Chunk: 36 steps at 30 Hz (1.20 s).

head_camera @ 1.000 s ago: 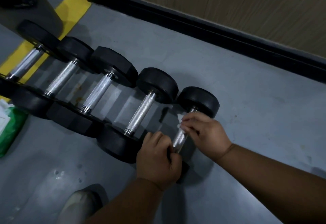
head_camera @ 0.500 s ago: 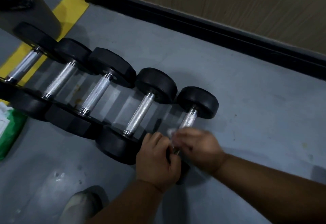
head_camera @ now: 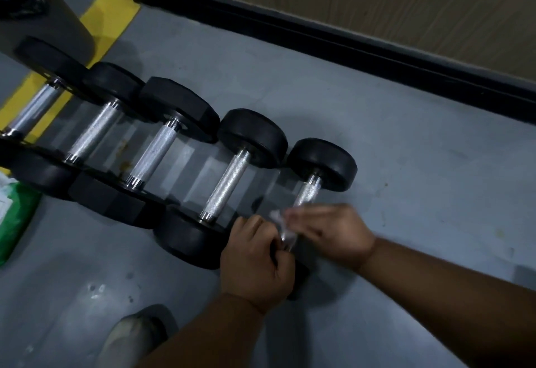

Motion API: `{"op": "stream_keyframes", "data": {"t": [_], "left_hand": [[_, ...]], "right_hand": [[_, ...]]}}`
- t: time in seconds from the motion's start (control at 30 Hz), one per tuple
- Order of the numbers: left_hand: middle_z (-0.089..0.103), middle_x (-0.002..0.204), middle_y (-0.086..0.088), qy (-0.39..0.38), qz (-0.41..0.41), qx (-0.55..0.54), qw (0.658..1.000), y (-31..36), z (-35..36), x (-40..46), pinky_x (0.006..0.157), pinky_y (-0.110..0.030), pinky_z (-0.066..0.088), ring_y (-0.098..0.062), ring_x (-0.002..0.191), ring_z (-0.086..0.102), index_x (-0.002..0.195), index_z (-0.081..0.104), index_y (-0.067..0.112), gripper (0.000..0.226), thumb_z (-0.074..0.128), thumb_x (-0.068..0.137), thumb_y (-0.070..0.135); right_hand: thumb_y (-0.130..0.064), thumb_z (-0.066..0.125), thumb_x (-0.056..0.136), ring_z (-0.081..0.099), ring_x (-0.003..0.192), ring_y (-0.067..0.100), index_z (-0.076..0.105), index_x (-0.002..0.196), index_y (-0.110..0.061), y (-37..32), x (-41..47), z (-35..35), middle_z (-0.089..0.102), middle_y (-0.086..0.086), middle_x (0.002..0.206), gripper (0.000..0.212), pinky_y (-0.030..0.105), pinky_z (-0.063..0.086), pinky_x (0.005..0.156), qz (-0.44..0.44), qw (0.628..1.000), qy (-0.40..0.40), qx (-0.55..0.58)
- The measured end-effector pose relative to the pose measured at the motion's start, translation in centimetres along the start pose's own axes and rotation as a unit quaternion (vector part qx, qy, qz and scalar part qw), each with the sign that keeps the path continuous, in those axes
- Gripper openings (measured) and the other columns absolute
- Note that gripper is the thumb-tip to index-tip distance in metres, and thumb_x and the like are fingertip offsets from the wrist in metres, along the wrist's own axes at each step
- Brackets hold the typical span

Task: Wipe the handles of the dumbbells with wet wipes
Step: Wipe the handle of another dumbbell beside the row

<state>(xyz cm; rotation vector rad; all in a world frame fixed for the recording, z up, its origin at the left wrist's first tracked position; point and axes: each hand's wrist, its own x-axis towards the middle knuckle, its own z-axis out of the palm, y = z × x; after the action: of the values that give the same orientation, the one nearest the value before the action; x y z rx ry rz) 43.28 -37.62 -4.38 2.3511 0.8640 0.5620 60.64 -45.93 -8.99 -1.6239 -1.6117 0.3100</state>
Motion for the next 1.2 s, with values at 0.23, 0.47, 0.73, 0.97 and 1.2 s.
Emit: {"op": "stream_keyframes", "data": {"t": [0.23,0.47,0.73,0.97,1.2], "left_hand": [[0.043,0.071,-0.003,-0.006,0.004,0.003,1.0,0.2,0.0,0.0,0.059,-0.048,0.037,-0.03,0.071,0.043,0.065,0.042,0.013,0.007,0.048,0.065,0.017],[0.042,0.071,-0.001,0.003,-0.006,-0.008,1.0,0.5,-0.1,-0.2,0.058,-0.047,0.037,-0.028,0.071,0.042,0.065,0.042,0.014,0.005,0.047,0.067,0.016],[0.043,0.072,-0.003,-0.007,0.001,0.001,1.0,0.1,-0.1,0.1,0.059,-0.049,0.038,-0.031,0.071,0.043,0.066,0.042,0.014,0.006,0.047,0.067,0.016],[0.042,0.071,-0.002,-0.002,0.008,-0.011,1.0,0.4,-0.1,0.0,0.06,-0.045,0.037,-0.029,0.07,0.042,0.065,0.042,0.014,0.005,0.047,0.066,0.016],[0.041,0.07,0.002,0.001,0.001,-0.019,1.0,0.4,-0.2,-0.1,0.059,-0.044,0.034,-0.025,0.07,0.04,0.066,0.041,0.016,0.005,0.045,0.067,0.015]], "right_hand": [[-0.023,0.063,0.097,0.068,0.107,0.007,0.076,0.116,-0.013,-1.4,-1.3,1.2,0.073,-0.002,0.119,0.025,0.017,0.049,0.1,-0.009,1.0,-0.015,0.005],[-0.022,0.072,0.093,0.068,0.109,0.002,0.078,0.11,-0.013,1.9,1.2,-0.8,0.072,-0.006,0.118,0.02,0.03,0.055,0.098,0.1,0.988,0.121,-0.005],[-0.024,0.066,0.096,0.07,0.109,0.008,0.078,0.113,-0.015,0.5,0.1,0.3,0.073,-0.003,0.121,0.022,0.028,0.056,0.095,0.005,0.999,-0.02,0.03],[-0.019,0.065,0.097,0.065,0.118,0.007,0.074,0.121,-0.012,-1.0,-1.9,1.1,0.069,-0.002,0.129,0.026,0.027,0.054,0.098,0.01,0.999,-0.014,0.043],[-0.011,0.074,0.092,0.068,0.112,0.004,0.077,0.114,-0.013,2.0,0.4,-1.1,0.07,-0.004,0.123,0.022,0.035,0.056,0.096,0.101,0.988,0.119,-0.002]]}}
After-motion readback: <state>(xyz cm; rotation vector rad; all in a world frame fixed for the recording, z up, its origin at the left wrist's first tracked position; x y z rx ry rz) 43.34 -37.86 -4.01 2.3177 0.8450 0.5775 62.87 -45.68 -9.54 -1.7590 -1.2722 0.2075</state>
